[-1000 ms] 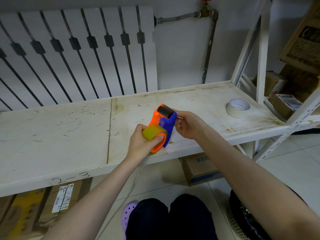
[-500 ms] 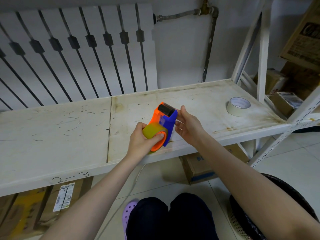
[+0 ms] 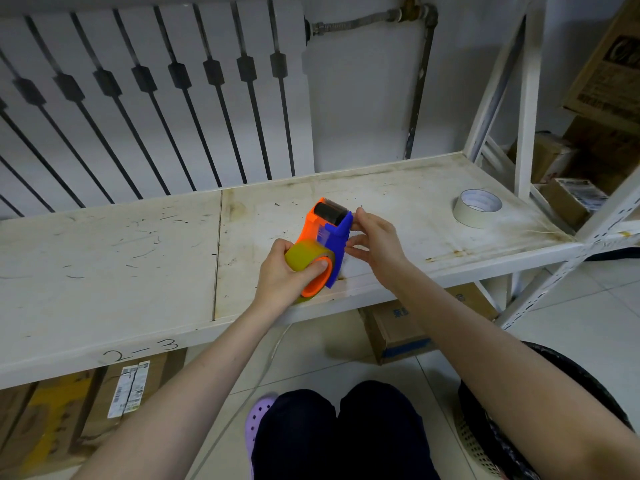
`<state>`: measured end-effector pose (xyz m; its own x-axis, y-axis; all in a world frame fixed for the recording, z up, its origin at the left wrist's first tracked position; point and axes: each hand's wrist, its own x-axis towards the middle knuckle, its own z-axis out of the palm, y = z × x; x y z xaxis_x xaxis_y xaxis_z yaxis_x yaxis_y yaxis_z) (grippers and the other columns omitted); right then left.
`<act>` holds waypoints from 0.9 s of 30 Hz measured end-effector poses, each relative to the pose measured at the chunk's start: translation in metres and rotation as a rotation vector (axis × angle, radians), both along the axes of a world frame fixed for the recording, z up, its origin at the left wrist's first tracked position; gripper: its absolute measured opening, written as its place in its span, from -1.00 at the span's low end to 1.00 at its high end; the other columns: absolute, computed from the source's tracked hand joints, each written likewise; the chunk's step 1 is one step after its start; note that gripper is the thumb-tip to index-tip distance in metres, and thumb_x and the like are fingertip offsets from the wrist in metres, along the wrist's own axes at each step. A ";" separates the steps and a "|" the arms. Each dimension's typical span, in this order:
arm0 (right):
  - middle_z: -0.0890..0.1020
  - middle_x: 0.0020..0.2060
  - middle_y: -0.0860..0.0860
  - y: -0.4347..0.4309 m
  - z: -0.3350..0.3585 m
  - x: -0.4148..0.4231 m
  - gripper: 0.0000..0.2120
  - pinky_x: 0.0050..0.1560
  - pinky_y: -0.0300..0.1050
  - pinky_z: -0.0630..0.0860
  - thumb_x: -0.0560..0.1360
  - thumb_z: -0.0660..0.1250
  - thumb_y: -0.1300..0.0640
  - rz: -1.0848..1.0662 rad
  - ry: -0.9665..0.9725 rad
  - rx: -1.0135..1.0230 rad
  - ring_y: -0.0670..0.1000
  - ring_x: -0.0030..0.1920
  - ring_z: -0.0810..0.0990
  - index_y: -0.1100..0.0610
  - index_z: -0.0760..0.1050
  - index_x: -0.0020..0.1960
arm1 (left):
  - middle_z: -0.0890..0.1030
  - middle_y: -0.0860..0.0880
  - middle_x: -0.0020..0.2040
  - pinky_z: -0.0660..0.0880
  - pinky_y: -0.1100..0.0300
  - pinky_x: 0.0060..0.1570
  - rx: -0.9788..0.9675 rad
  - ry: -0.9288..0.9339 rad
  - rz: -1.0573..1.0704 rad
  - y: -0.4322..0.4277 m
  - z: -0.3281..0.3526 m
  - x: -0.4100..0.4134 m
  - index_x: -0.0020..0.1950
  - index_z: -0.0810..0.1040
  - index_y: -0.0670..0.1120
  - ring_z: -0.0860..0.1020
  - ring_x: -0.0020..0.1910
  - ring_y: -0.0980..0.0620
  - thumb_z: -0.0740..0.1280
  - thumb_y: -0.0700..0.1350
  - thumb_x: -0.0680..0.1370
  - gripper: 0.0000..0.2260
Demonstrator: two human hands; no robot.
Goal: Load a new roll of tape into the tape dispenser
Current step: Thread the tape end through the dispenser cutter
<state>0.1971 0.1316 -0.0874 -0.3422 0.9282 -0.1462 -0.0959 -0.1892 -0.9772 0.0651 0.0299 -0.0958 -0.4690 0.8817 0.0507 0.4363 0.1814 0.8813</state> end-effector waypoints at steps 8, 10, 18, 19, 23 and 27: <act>0.62 -0.07 0.06 0.001 0.000 0.006 -0.68 -0.08 -0.12 0.53 0.63 0.04 0.04 0.061 0.036 -0.164 0.00 -0.13 0.57 0.15 0.53 0.00 | 0.46 0.13 -0.17 0.35 0.34 -0.34 -0.017 -0.004 0.005 0.002 0.001 0.001 0.03 0.36 -0.06 0.47 -0.21 0.19 0.48 0.04 0.39 -0.61; 0.63 -0.04 0.07 0.001 0.000 0.010 -0.75 -0.07 -0.12 0.54 0.60 0.10 0.10 0.059 0.005 -0.179 0.00 -0.07 0.58 0.13 0.54 -0.04 | 0.46 0.15 -0.16 0.36 0.34 -0.33 -0.026 -0.011 -0.002 0.002 0.002 0.002 0.04 0.35 -0.05 0.47 -0.20 0.19 0.48 0.04 0.39 -0.60; 0.51 0.17 0.03 0.007 0.010 0.004 -0.72 -0.03 -0.15 0.54 0.62 0.11 0.10 -0.119 -0.081 0.174 -0.04 0.05 0.53 0.11 0.37 0.30 | 0.46 0.11 -0.13 0.39 0.33 -0.31 -0.045 0.003 -0.001 0.003 0.003 0.002 0.06 0.35 -0.04 0.48 -0.18 0.15 0.47 0.06 0.39 -0.59; 0.50 0.16 -0.01 0.007 0.011 0.003 -0.73 -0.02 -0.17 0.53 0.62 0.10 0.11 -0.121 -0.120 0.272 -0.05 0.06 0.53 0.09 0.38 0.30 | 0.47 0.08 -0.10 0.39 0.33 -0.31 -0.043 0.001 -0.002 0.003 0.003 0.003 0.06 0.35 -0.05 0.48 -0.17 0.14 0.47 0.05 0.39 -0.60; 0.57 -0.02 -0.05 0.006 0.010 0.001 -0.75 -0.05 -0.21 0.49 0.62 0.05 0.17 -0.063 -0.296 0.551 -0.06 -0.01 0.56 0.12 0.50 0.09 | 0.47 0.06 -0.06 0.38 0.34 -0.32 -0.042 0.003 -0.001 0.003 0.003 0.003 0.06 0.35 -0.04 0.48 -0.16 0.14 0.47 0.05 0.40 -0.60; 0.61 -0.18 -0.03 0.004 0.011 0.003 -0.75 -0.17 -0.24 0.49 0.61 0.05 0.18 -0.069 -0.166 0.272 -0.10 -0.14 0.57 0.13 0.51 -0.01 | 0.46 0.13 -0.14 0.39 0.33 -0.31 -0.042 0.022 -0.007 0.004 0.004 0.002 0.06 0.36 -0.05 0.47 -0.18 0.18 0.48 0.07 0.38 -0.59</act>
